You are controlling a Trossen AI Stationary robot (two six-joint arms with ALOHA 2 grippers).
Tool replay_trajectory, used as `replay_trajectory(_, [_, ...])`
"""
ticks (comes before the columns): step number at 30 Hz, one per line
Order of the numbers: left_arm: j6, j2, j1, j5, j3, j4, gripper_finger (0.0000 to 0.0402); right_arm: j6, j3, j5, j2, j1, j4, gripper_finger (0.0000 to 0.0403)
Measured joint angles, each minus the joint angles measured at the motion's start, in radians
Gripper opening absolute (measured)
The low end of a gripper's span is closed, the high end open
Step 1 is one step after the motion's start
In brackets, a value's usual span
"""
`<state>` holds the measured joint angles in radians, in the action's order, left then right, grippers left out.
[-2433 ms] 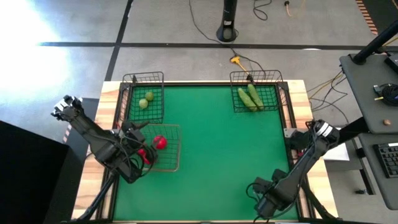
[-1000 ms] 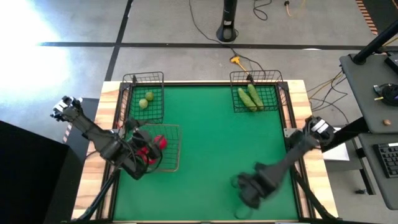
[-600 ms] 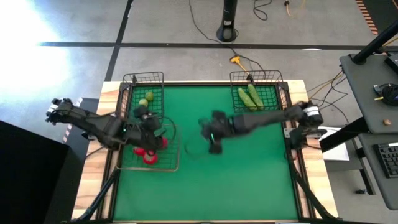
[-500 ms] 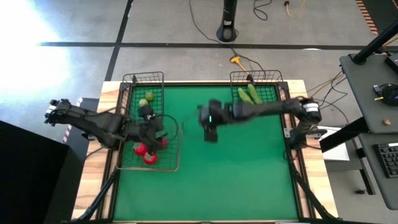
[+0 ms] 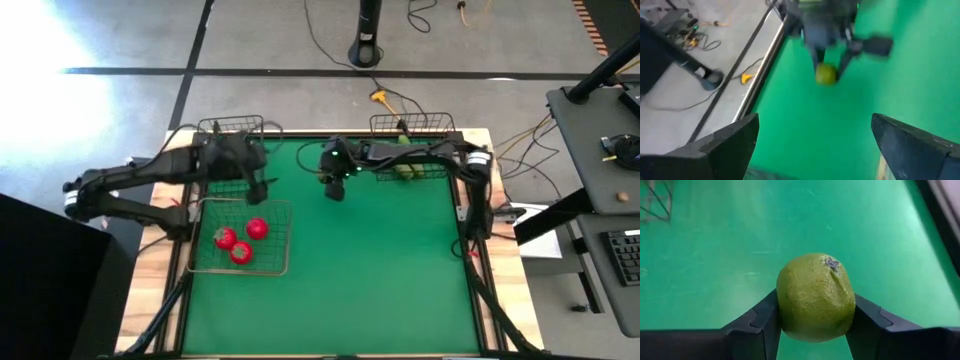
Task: Sort produce into baskets
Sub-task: Put the lime into the left black wire basket
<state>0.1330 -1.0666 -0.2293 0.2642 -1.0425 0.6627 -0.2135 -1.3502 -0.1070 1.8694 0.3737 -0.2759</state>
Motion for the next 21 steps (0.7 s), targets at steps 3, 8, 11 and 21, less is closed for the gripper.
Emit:
replay_trajectory(3, [0.043,-0.023,-0.102,-0.089,0.017,-0.088,0.0367,-0.07,-0.12,-0.002,0.09,0.004,-0.104,0.0166])
replay_trajectory(8, [0.081,-0.061,-0.179,-0.17,0.037,-0.155,0.0367,-0.141,-0.267,0.002,0.212,0.012,-0.269,0.0166])
replay_trajectory(11, [0.089,-0.08,-0.184,-0.178,0.038,-0.151,0.0367,-0.156,-0.303,-0.001,0.259,0.017,-0.314,0.017])
replay_trajectory(21, [-0.003,-0.081,-0.179,-0.179,0.039,-0.076,0.0367,-0.166,-0.332,0.002,0.246,0.015,-0.338,0.0289])
